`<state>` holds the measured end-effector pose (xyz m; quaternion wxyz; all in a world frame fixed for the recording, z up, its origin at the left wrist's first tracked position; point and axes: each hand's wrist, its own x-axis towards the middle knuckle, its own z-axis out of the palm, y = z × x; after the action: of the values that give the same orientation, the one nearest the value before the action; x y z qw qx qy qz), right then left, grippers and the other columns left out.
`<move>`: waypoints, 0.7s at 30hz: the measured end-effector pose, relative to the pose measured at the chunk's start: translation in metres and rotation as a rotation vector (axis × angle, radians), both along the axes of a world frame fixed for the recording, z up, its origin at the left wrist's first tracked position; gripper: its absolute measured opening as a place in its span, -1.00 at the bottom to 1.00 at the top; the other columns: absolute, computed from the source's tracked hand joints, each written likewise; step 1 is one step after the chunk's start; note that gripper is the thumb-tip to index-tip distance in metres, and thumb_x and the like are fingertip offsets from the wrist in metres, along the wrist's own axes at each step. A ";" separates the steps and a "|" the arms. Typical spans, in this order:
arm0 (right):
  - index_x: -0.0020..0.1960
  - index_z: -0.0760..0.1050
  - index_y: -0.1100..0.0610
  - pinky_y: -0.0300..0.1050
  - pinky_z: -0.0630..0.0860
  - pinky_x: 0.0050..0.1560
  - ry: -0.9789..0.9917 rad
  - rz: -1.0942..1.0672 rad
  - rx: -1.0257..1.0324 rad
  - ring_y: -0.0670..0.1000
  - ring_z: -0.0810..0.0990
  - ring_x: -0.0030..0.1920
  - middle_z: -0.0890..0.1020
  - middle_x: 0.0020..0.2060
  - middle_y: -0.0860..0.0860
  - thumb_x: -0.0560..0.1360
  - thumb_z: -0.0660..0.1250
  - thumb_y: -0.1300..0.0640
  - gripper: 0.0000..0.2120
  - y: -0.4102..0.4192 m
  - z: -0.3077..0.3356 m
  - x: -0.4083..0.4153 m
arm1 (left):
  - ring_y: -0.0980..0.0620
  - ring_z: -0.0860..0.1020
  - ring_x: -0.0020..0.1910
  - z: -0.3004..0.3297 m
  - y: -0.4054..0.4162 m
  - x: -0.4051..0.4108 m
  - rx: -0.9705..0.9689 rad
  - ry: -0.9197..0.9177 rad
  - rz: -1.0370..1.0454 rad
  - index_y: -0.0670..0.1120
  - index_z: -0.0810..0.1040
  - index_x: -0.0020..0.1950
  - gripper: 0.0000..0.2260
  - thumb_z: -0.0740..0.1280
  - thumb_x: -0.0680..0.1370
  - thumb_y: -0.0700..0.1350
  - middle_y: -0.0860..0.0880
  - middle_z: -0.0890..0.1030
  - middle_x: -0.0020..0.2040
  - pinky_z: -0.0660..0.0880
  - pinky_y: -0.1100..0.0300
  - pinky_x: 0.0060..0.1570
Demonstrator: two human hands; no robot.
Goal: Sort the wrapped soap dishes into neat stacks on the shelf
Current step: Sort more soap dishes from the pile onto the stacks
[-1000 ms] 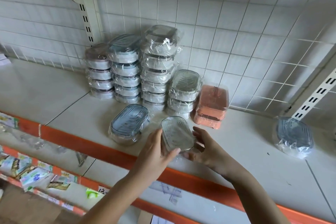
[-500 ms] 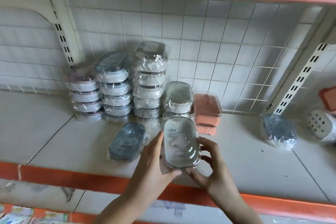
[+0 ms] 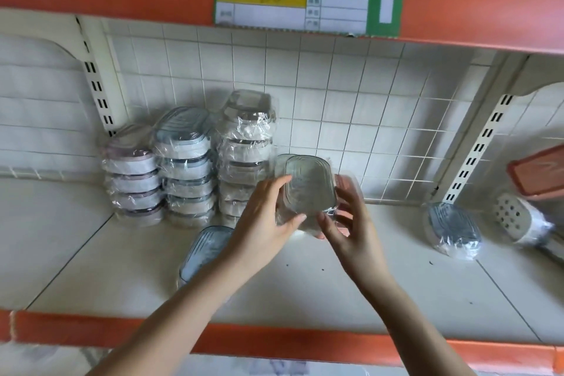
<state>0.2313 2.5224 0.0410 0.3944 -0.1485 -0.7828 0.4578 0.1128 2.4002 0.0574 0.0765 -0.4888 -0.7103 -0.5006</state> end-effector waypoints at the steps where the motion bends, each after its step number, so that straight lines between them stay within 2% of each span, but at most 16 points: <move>1: 0.26 0.31 -0.21 -0.20 0.52 0.05 0.000 -0.009 -0.008 -0.03 0.54 0.11 0.51 0.18 -0.03 0.46 0.40 0.01 -0.55 0.004 0.001 -0.004 | 0.14 0.43 0.18 0.003 0.003 -0.003 -0.006 0.017 0.008 -0.14 0.38 0.36 -0.46 0.47 0.43 -0.17 -0.05 0.45 0.21 0.30 0.41 0.24; 3: 0.25 0.35 -0.07 -0.28 0.50 0.05 0.014 -0.015 -0.018 -0.03 0.53 0.11 0.50 0.16 0.00 0.49 0.40 0.14 -0.60 0.011 0.003 -0.012 | 0.15 0.43 0.13 0.007 0.009 -0.009 -0.022 0.023 0.001 -0.13 0.38 0.35 -0.49 0.45 0.44 -0.18 -0.05 0.44 0.19 0.32 0.42 0.21; 6: 0.27 0.36 0.08 -0.27 0.52 0.06 0.019 -0.052 -0.020 -0.10 0.54 0.12 0.51 0.16 0.06 0.50 0.38 0.15 -0.61 0.019 0.008 -0.022 | 0.05 0.46 0.15 0.010 0.018 -0.015 -0.038 0.011 -0.006 -0.13 0.38 0.34 -0.53 0.41 0.46 -0.22 -0.06 0.43 0.19 0.42 0.15 0.23; 8: 0.23 0.33 0.02 -0.37 0.50 0.00 0.026 -0.069 -0.028 -0.25 0.53 0.08 0.51 0.13 0.04 0.48 0.40 0.16 -0.61 0.024 0.010 -0.028 | 0.00 0.47 0.14 0.012 0.023 -0.018 -0.038 0.006 0.010 -0.15 0.39 0.32 -0.56 0.39 0.47 -0.26 -0.09 0.43 0.18 0.44 0.07 0.22; 9: 0.23 0.31 -0.01 -0.32 0.51 0.04 0.010 -0.076 -0.023 -0.27 0.52 0.08 0.50 0.11 -0.04 0.46 0.42 0.14 -0.57 0.026 0.010 -0.032 | -0.02 0.47 0.13 0.012 0.025 -0.019 -0.035 0.005 0.023 -0.16 0.40 0.31 -0.57 0.38 0.47 -0.28 -0.11 0.43 0.17 0.44 0.05 0.21; 11: 0.28 0.31 -0.01 -0.06 0.52 0.16 -0.049 -0.088 -0.002 -0.21 0.52 0.12 0.48 0.07 -0.20 0.40 0.45 0.01 -0.48 0.030 0.009 -0.036 | -0.04 0.45 0.15 0.012 0.029 -0.021 -0.039 0.008 0.059 -0.19 0.40 0.30 -0.59 0.36 0.47 -0.31 -0.14 0.42 0.17 0.41 0.09 0.24; 13: 0.30 0.34 0.05 0.03 0.52 0.18 -0.077 -0.096 0.027 -0.14 0.52 0.14 0.48 0.05 -0.24 0.41 0.46 0.00 -0.46 0.032 0.011 -0.040 | -0.08 0.42 0.18 0.010 0.033 -0.022 -0.054 0.040 0.114 -0.22 0.39 0.31 -0.58 0.35 0.46 -0.33 -0.16 0.40 0.16 0.32 0.24 0.24; 15: 0.30 0.37 0.08 0.01 0.51 0.17 -0.099 -0.137 0.073 -0.09 0.52 0.13 0.50 0.09 -0.14 0.42 0.45 -0.01 -0.48 0.035 0.013 -0.046 | -0.13 0.40 0.20 0.007 0.034 -0.022 -0.060 0.100 0.171 -0.25 0.41 0.29 -0.58 0.36 0.44 -0.36 -0.20 0.43 0.13 0.21 0.36 0.20; 17: 0.30 0.39 0.08 -0.01 0.48 0.18 -0.140 -0.186 0.127 -0.05 0.51 0.14 0.51 0.15 -0.03 0.42 0.43 -0.05 -0.48 0.038 0.016 -0.051 | -0.15 0.42 0.16 0.003 0.033 -0.021 -0.057 0.147 0.206 -0.28 0.43 0.25 -0.60 0.36 0.42 -0.37 -0.22 0.46 0.09 0.22 0.32 0.17; 19: 0.30 0.41 0.10 -0.16 0.42 0.16 -0.178 -0.206 0.177 -0.01 0.51 0.17 0.54 0.17 0.00 0.44 0.41 -0.07 -0.50 0.041 0.018 -0.056 | -0.11 0.42 0.14 0.000 0.031 -0.020 -0.054 0.168 0.205 -0.28 0.43 0.24 -0.61 0.34 0.43 -0.37 -0.21 0.47 0.08 0.25 0.29 0.15; 21: 0.30 0.41 0.09 -0.34 0.29 0.01 -0.221 -0.232 0.233 -0.01 0.50 0.18 0.56 0.18 0.00 0.46 0.39 -0.07 -0.52 0.043 0.022 -0.060 | 0.00 0.39 0.13 -0.002 0.030 -0.021 -0.051 0.181 0.179 -0.27 0.44 0.24 -0.63 0.32 0.44 -0.38 -0.20 0.47 0.13 0.24 0.34 0.15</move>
<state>0.1717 2.5652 0.0628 0.3707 -0.2406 -0.8466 0.2966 0.0915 2.4307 0.0553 0.1722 -0.4687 -0.7538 -0.4272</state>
